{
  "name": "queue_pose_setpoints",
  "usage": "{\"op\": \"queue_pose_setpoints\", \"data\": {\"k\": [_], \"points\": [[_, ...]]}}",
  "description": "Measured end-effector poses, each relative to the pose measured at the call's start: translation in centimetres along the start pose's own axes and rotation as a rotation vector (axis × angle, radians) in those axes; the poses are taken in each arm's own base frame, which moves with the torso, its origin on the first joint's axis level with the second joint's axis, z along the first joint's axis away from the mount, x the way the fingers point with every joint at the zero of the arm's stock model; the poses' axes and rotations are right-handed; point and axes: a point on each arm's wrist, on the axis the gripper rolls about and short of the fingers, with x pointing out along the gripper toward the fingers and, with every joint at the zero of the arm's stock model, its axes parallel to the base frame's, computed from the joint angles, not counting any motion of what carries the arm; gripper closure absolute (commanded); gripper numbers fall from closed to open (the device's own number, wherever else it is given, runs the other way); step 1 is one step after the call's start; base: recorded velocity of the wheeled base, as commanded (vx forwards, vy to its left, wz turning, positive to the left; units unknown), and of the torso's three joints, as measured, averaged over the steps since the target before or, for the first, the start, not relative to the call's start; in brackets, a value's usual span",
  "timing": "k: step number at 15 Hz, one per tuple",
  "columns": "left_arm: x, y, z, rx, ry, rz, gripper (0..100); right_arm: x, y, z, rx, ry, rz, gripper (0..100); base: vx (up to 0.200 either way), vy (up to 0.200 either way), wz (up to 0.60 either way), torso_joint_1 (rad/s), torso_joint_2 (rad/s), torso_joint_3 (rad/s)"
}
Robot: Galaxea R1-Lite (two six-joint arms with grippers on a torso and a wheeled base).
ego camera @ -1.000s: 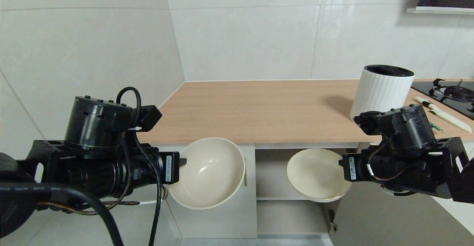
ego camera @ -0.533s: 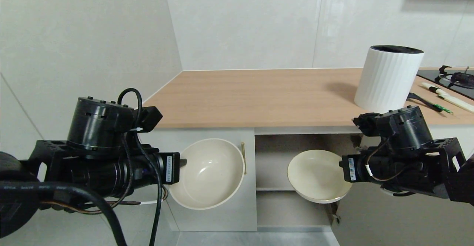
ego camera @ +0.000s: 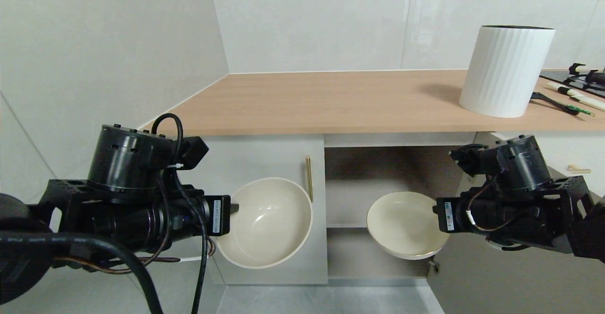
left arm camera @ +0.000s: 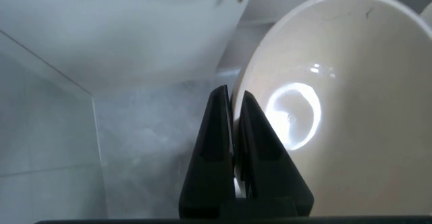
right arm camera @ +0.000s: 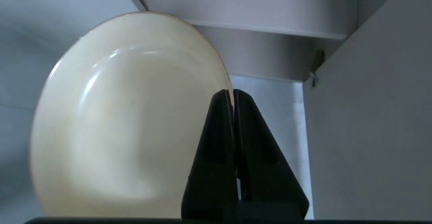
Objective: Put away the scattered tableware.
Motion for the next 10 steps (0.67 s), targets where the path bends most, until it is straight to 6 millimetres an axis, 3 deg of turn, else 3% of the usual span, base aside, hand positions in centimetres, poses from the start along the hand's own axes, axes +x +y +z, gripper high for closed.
{"op": "queue_pose_setpoints", "data": {"k": [4, 10], "points": [[0.15, 0.01, -0.09, 0.001, 0.009, 0.003, 100, 0.02, 0.01, -0.06, -0.001, 0.004, 0.001, 100, 0.0, 0.0, 0.0, -0.046, 0.37, 0.315], [0.19, 0.0, -0.08, 0.001, 0.007, 0.003, 100, 0.17, 0.01, -0.09, -0.004, 0.006, 0.0, 100, 0.0, 0.0, 0.0, 0.0, 0.0, 0.0]]}}
